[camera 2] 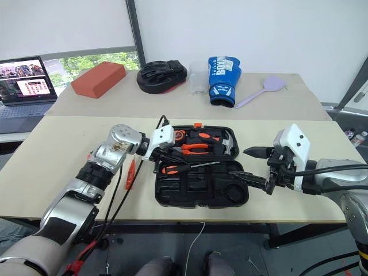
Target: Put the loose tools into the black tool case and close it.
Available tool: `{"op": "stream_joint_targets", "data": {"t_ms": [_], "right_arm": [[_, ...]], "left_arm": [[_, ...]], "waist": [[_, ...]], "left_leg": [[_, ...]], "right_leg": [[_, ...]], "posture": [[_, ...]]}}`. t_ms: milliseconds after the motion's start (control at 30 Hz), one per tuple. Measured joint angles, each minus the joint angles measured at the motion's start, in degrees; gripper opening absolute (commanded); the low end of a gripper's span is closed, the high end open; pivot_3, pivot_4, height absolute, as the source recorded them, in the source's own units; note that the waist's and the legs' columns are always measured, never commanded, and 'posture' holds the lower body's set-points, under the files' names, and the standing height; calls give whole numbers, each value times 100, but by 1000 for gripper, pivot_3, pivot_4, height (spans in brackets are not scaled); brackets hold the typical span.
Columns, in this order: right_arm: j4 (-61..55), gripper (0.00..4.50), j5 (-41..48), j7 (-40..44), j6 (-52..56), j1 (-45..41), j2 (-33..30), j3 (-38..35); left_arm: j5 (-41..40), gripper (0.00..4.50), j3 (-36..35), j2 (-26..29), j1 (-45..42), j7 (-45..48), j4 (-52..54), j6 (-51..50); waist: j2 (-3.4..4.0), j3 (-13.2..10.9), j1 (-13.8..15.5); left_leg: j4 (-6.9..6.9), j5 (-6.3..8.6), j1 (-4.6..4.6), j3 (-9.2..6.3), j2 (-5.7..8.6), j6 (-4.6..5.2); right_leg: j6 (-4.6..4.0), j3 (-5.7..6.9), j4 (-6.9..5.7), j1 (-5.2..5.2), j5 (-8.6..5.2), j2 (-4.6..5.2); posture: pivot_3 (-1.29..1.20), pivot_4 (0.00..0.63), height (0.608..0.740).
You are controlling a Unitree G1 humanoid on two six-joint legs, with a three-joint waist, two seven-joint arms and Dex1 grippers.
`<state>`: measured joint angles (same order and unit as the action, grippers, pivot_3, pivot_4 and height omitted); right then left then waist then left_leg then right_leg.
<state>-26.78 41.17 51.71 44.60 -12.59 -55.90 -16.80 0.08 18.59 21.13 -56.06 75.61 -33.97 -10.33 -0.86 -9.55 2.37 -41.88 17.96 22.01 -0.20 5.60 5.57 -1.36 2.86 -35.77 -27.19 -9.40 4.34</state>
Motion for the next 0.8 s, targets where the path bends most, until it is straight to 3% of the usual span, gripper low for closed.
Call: {"op": "stream_joint_targets", "data": {"t_ms": [800], "right_arm": [[18,4500,-62,-114,-72,159,123,0]], "left_arm": [[580,82,438,-96,40,-248,5,967]], "waist": [[-3,4,55]], "left_leg": [[0,3,-19,0,0,5]], "right_leg": [[3,-2,3,20,1,3]], "posture": [[0,150,740]]}}
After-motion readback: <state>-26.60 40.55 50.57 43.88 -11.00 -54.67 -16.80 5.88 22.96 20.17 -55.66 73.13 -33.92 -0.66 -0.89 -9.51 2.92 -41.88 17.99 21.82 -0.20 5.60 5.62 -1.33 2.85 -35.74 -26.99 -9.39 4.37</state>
